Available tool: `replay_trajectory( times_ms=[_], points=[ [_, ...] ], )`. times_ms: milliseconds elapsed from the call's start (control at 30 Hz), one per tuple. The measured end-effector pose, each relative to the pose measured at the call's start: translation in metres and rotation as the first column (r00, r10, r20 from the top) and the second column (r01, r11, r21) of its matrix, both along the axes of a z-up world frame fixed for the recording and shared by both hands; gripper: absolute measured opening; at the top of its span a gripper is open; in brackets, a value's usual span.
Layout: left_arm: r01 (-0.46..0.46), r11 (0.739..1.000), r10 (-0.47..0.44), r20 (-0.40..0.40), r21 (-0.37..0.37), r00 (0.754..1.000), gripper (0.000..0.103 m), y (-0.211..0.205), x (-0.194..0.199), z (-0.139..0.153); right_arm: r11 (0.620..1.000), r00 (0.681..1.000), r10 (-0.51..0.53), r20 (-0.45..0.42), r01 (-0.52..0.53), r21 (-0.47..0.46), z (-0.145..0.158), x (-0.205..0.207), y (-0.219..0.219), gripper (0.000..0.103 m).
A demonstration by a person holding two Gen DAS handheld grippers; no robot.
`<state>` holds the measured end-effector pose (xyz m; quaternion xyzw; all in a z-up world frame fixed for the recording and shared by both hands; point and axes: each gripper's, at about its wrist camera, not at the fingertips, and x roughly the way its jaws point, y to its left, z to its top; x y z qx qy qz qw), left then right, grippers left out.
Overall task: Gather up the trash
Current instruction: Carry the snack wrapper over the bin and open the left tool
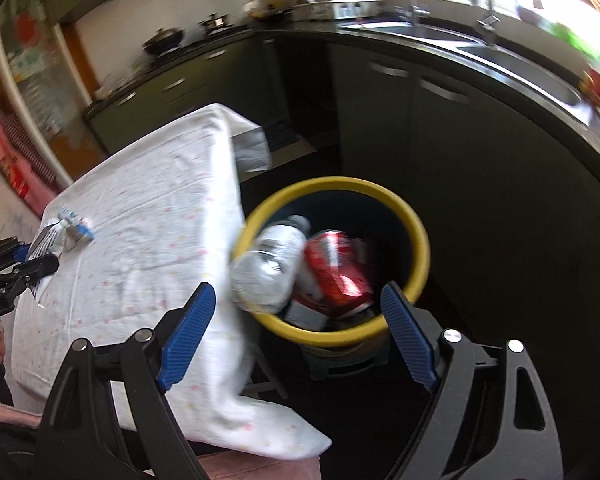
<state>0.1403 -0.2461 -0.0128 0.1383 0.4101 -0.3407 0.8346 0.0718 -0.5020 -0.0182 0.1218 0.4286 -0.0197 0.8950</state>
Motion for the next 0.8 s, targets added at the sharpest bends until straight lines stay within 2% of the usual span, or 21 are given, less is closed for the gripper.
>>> replay_trajectory(
  times_ms=[167,333,600,667,700,800],
  points=[
    [0.119,0.993,-0.120,-0.028,-0.020,0.992,0.036,-0.082,0.012,0.005,0.998,0.999,-0.054,-0.003,0.054,0.034,-0.011,-0.008,-0.030,0.080],
    [0.202,0.979,-0.202,-0.056,-0.011,0.978,0.037,-0.159,0.026,-0.003,0.996,0.996,-0.084,0.011,0.083,0.044,-0.013,-0.017,-0.046,0.080],
    [0.211,0.978,-0.208,-0.137,0.007,0.969,0.037,-0.231,0.054,-0.043,0.990,0.991,-0.131,0.012,0.130,0.046,-0.016,-0.032,-0.065,0.082],
    [0.195,0.981,-0.191,-0.148,0.008,0.970,0.045,-0.239,0.059,-0.051,0.989,0.990,-0.138,0.009,0.137,0.050,-0.018,-0.032,-0.067,0.082],
    [0.187,0.982,-0.184,-0.149,0.008,0.972,0.056,-0.240,0.062,-0.053,0.989,0.990,-0.140,0.008,0.139,0.052,-0.018,-0.032,-0.068,0.082],
    [0.166,0.986,-0.166,-0.136,-0.009,0.977,0.062,-0.238,0.067,-0.051,0.989,0.991,-0.137,0.007,0.137,0.056,-0.019,-0.033,-0.068,0.082]
  ],
)
